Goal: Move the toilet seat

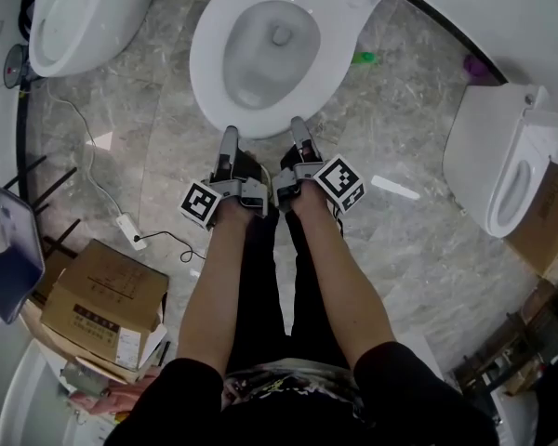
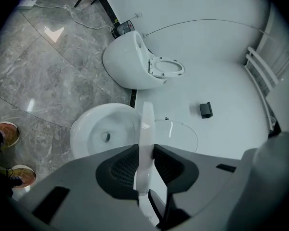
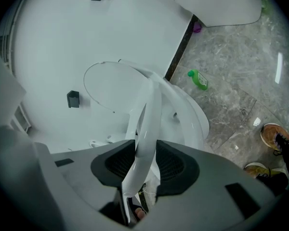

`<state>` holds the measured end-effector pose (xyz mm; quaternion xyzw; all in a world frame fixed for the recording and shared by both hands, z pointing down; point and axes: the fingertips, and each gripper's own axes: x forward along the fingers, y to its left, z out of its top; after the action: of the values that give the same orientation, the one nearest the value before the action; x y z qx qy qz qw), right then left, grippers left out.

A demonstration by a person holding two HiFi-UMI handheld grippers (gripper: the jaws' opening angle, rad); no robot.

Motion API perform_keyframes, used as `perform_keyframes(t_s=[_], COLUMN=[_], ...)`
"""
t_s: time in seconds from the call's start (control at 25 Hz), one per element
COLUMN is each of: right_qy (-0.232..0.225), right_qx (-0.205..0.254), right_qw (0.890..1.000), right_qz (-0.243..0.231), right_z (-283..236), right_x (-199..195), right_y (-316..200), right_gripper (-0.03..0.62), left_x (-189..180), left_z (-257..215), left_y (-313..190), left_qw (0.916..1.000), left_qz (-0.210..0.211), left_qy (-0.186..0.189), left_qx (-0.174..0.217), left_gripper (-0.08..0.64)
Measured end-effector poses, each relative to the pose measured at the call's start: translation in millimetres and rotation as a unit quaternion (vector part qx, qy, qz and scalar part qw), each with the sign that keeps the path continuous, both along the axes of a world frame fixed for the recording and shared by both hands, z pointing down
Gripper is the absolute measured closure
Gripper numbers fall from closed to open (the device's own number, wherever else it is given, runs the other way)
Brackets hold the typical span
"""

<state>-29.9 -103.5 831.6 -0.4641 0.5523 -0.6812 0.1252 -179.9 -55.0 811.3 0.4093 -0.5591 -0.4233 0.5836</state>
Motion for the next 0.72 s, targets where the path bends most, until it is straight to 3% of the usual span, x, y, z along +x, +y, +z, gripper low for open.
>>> perform_keyframes(t_s=[0.72], right_qy=[-0.038], right_qx=[0.034], right_qw=[0.999], right_qz=[0.008], right_z=[-114], right_x=[6], right_y=[-47], right_gripper=[0.449], left_x=[10], left_z=[-129], left_y=[-63], left_qw=[0.9946], left_qz=[0.039], left_qy=[-0.016], left_qx=[0.095], left_gripper=[0.463])
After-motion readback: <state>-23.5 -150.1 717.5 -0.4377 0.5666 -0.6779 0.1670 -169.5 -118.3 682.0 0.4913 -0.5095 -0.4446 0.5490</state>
